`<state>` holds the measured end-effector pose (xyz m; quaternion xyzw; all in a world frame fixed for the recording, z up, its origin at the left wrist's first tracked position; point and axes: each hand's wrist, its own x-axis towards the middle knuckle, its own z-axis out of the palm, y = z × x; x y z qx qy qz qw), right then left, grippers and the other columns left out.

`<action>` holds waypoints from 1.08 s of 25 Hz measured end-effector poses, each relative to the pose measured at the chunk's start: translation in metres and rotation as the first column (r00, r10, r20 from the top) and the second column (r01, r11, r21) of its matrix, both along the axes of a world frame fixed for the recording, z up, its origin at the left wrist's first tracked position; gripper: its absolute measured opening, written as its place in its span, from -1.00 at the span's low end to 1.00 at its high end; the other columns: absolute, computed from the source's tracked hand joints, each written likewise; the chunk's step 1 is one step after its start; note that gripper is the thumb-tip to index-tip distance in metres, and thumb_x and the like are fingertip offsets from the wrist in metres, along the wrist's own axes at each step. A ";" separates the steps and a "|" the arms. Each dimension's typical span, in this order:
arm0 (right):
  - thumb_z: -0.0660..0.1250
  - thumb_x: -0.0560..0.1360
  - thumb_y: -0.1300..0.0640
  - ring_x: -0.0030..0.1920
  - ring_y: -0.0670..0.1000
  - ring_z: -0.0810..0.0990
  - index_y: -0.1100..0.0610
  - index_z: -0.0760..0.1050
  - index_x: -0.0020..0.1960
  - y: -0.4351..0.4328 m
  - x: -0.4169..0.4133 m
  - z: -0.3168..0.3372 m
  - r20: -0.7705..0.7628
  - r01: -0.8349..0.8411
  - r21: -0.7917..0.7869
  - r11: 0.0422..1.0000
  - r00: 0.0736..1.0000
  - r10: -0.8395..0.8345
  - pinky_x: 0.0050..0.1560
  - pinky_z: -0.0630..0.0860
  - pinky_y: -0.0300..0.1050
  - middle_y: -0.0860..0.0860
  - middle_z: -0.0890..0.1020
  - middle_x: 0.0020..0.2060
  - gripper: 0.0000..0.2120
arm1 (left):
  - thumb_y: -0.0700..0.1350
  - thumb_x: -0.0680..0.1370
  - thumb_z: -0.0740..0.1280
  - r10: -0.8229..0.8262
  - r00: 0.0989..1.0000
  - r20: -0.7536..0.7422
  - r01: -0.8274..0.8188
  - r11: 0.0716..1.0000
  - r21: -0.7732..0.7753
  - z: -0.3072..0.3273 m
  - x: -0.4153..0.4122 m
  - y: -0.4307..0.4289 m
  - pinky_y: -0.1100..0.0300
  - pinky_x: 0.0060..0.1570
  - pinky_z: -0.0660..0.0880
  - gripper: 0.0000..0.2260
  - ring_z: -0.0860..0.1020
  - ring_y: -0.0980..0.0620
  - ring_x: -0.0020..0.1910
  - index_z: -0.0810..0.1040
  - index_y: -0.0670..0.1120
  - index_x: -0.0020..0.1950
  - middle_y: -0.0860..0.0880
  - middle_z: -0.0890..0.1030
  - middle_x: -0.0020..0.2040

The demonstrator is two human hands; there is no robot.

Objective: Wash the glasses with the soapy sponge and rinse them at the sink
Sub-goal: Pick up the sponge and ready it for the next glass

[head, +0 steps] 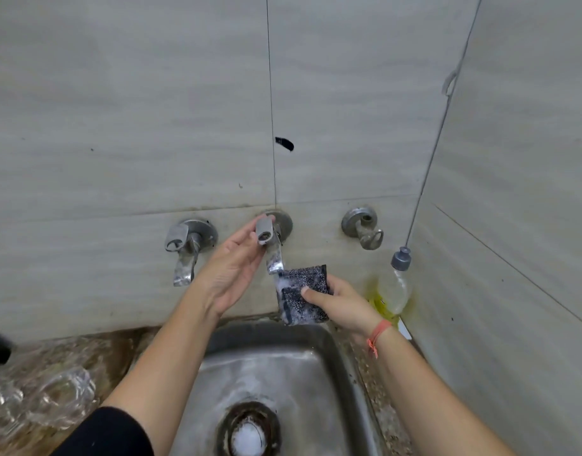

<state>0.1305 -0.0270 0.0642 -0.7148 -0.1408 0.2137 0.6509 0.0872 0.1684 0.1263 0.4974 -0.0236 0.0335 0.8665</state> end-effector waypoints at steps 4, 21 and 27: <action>0.31 0.55 0.24 -0.17 -0.11 0.66 0.15 0.55 0.10 0.006 0.004 0.000 -0.074 0.002 0.098 0.995 0.997 0.006 -0.15 0.56 -0.26 0.00 0.69 -0.11 -0.86 | -0.15 0.30 0.51 0.106 0.994 0.041 -0.112 0.976 0.189 0.009 0.016 -0.009 0.35 0.00 0.53 -0.53 0.61 0.10 0.00 0.53 -0.15 0.18 -0.04 0.67 0.01; 0.42 0.47 0.23 -0.16 0.02 0.67 0.20 0.62 -0.02 0.026 -0.019 -0.009 -0.137 0.030 0.041 0.999 0.990 -0.024 -0.02 0.61 -0.10 0.10 0.70 -0.13 -0.90 | -0.10 0.53 0.38 0.249 0.785 -0.567 -0.076 0.948 0.310 -0.064 -0.036 -0.021 0.05 0.09 0.51 -0.88 0.61 -0.05 -0.09 0.61 -0.15 -0.03 -0.10 0.68 -0.10; 0.46 0.44 0.12 -0.25 0.00 0.63 0.15 0.63 -0.21 0.020 -0.023 -0.010 -0.150 0.149 0.017 0.989 0.978 -0.145 -0.18 0.56 -0.15 0.05 0.69 -0.28 -0.89 | -0.20 0.44 0.46 0.223 0.792 -0.569 -0.011 0.936 0.352 -0.061 -0.027 -0.020 0.13 -0.22 0.57 -0.87 0.65 -0.01 -0.31 0.60 -0.21 -0.07 -0.11 0.69 -0.23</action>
